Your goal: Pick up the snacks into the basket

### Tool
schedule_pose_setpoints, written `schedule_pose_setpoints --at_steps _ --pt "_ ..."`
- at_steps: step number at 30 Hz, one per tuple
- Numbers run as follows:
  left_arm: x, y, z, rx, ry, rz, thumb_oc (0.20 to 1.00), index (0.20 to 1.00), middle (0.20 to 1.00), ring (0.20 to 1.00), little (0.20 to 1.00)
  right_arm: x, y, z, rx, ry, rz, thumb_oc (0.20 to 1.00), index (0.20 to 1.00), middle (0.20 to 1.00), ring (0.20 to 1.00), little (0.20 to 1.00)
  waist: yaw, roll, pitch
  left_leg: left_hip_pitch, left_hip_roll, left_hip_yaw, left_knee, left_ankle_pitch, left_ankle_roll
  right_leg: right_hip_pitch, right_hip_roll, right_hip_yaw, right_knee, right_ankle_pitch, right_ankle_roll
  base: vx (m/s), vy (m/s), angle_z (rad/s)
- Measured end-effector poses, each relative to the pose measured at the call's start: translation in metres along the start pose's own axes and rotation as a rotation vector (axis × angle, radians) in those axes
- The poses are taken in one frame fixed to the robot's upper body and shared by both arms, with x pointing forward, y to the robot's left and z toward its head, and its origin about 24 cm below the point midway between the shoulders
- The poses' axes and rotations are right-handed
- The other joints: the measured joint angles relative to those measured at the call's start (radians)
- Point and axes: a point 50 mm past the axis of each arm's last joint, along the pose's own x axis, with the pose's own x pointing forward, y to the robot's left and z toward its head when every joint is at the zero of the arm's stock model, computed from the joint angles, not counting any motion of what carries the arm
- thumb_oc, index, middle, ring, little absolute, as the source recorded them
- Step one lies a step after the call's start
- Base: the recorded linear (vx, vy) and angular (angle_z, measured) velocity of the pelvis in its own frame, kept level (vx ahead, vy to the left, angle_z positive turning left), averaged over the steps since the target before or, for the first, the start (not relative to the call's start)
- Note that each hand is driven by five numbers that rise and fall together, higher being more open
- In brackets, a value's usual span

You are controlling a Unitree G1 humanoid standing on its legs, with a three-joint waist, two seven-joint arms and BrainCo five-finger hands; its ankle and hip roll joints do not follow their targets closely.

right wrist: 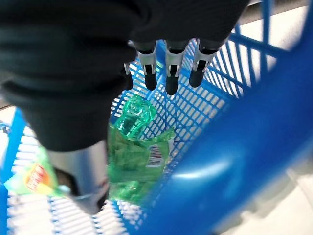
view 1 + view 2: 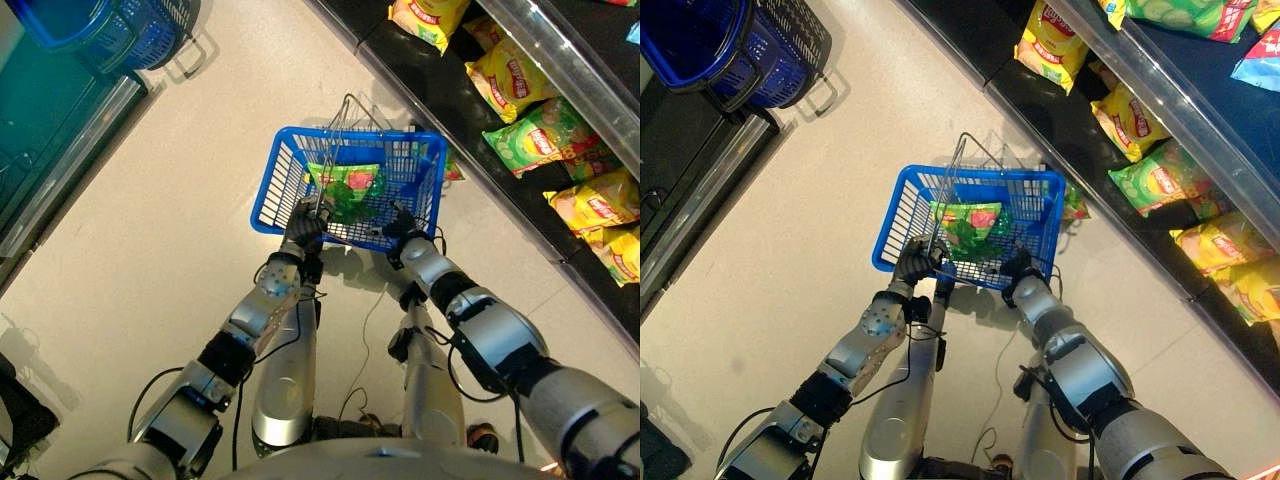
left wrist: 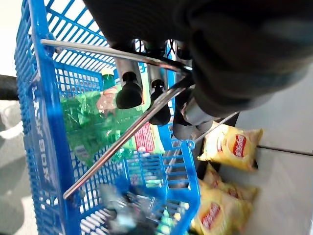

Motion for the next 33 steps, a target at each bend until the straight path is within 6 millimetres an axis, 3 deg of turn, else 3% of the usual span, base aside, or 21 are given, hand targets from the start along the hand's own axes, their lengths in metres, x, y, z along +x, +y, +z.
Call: schedule_pose_setpoints --at_steps 2,5,6,7,8,10,11,12,16,20,25,29,33 --pt "0.002 0.011 -0.009 -0.003 0.043 0.066 0.200 0.200 0.200 0.200 0.200 -0.002 0.004 0.020 0.074 -0.087 0.002 1.000 1.000 1.000 1.000 1.000 -0.017 0.000 0.000 0.016 0.002 0.003 0.000 0.000 0.000 0.016 0.002 0.003 0.000 0.000 0.000 0.02 -0.007 -0.05" --pt "-0.005 0.034 -0.032 -0.064 0.136 0.195 0.200 0.200 0.200 0.200 0.200 -0.020 -0.005 0.022 0.146 -0.224 -0.007 1.000 1.000 1.000 1.000 1.000 -0.057 -0.022 -0.001 0.038 0.009 0.031 -0.003 -0.001 0.000 0.022 0.006 0.027 0.009 -0.001 0.000 0.01 -0.012 -0.17" --pt "-0.012 0.052 -0.045 -0.087 0.183 0.279 0.200 0.200 0.200 0.200 0.200 -0.030 -0.005 0.001 0.180 -0.208 -0.012 1.000 1.000 1.000 1.000 1.000 -0.076 -0.042 0.000 0.057 0.012 0.043 -0.004 -0.002 0.001 0.027 0.005 0.041 0.015 -0.001 -0.001 0.01 -0.024 -0.20" --pt "-0.014 0.059 -0.052 -0.090 0.214 0.308 0.200 0.200 0.200 0.200 0.200 -0.032 -0.006 -0.009 0.202 -0.180 -0.021 1.000 1.000 1.000 1.000 1.000 -0.075 -0.046 -0.001 0.068 0.012 0.052 -0.004 -0.004 0.004 0.036 0.006 0.047 0.016 -0.001 -0.001 0.00 -0.008 -0.20" --pt "-0.020 0.067 -0.067 -0.081 0.275 0.354 0.200 0.200 0.200 0.200 0.200 -0.036 -0.009 -0.043 0.198 -0.066 -0.049 1.000 1.000 1.000 1.000 1.000 -0.091 -0.050 -0.001 0.091 0.012 0.057 -0.008 -0.004 0.005 0.055 0.005 0.050 0.014 -0.001 -0.001 0.01 -0.006 -0.11" --pt "-0.031 0.078 -0.088 -0.094 0.360 0.414 0.200 0.200 0.200 0.200 0.200 -0.050 -0.017 -0.084 0.200 0.047 -0.084 1.000 1.000 1.000 1.000 1.000 -0.111 -0.061 -0.001 0.127 0.015 0.072 -0.019 -0.005 0.005 0.078 0.007 0.059 0.010 -0.004 -0.001 0.02 0.010 -0.14" --pt "-0.036 0.083 -0.096 -0.115 0.398 0.445 0.200 0.200 0.200 0.200 0.200 -0.052 -0.019 -0.091 0.194 0.061 -0.089 1.000 1.000 1.000 1.000 1.000 -0.122 -0.065 0.000 0.139 0.016 0.076 -0.022 -0.005 0.005 0.089 0.007 0.061 0.009 -0.004 -0.002 0.02 0.018 -0.20" --pt "-0.044 0.087 -0.108 -0.114 0.449 0.464 0.200 0.200 0.200 0.200 0.200 -0.063 -0.025 -0.113 0.182 0.113 -0.105 1.000 1.000 1.000 1.000 1.000 -0.134 -0.076 -0.001 0.163 0.017 0.087 -0.029 -0.006 0.004 0.104 0.009 0.073 0.004 -0.005 -0.002 0.05 0.014 -0.12" --pt "-0.062 0.099 -0.137 -0.119 0.584 0.520 0.200 0.200 0.200 0.200 0.200 -0.090 -0.025 -0.160 0.188 0.243 -0.101 1.000 1.000 1.000 1.000 1.000 -0.165 -0.092 -0.014 0.249 0.020 0.112 -0.047 -0.012 0.004 0.167 0.009 0.095 0.000 -0.013 0.006 0.06 0.009 -0.18" --pt "-0.096 0.116 -0.168 -0.023 0.773 0.545 0.200 0.200 0.200 0.200 0.200 -0.119 -0.014 -0.207 0.190 0.450 -0.089 1.000 1.000 1.000 1.000 1.000 -0.193 -0.120 -0.096 0.280 0.020 0.134 -0.064 -0.019 0.004 0.175 0.008 0.111 0.000 -0.017 0.008 0.08 -0.007 -0.13" --pt "-0.123 0.110 -0.190 0.038 0.904 0.499 0.200 0.200 0.200 0.200 0.200 -0.150 -0.005 -0.253 0.095 0.680 -0.047 1.000 1.000 1.000 1.000 1.000 -0.196 -0.113 -0.197 0.334 0.017 0.143 -0.064 -0.039 0.005 0.222 0.003 0.122 0.000 -0.027 0.012 0.09 -0.020 -0.07" --pt "-0.165 0.086 -0.218 0.098 1.090 0.370 0.200 0.200 0.200 0.200 0.200 -0.208 -0.003 -0.302 0.045 1.026 -0.019 1.000 1.000 1.000 1.000 1.000 -0.198 -0.071 -0.339 0.395 0.018 0.161 -0.064 -0.074 0.004 0.275 0.002 0.125 -0.001 -0.059 0.020 0.11 -0.010 -0.07" --pt "-0.179 0.078 -0.225 0.088 1.139 0.317 0.200 0.200 0.200 0.200 0.200 -0.235 -0.009 -0.318 0.083 1.156 -0.048 1.000 1.000 1.000 1.000 1.000 -0.201 -0.040 -0.393 0.422 0.024 0.163 -0.064 -0.084 0.003 0.301 0.008 0.129 -0.001 -0.071 0.019 0.11 -0.029 -0.03"
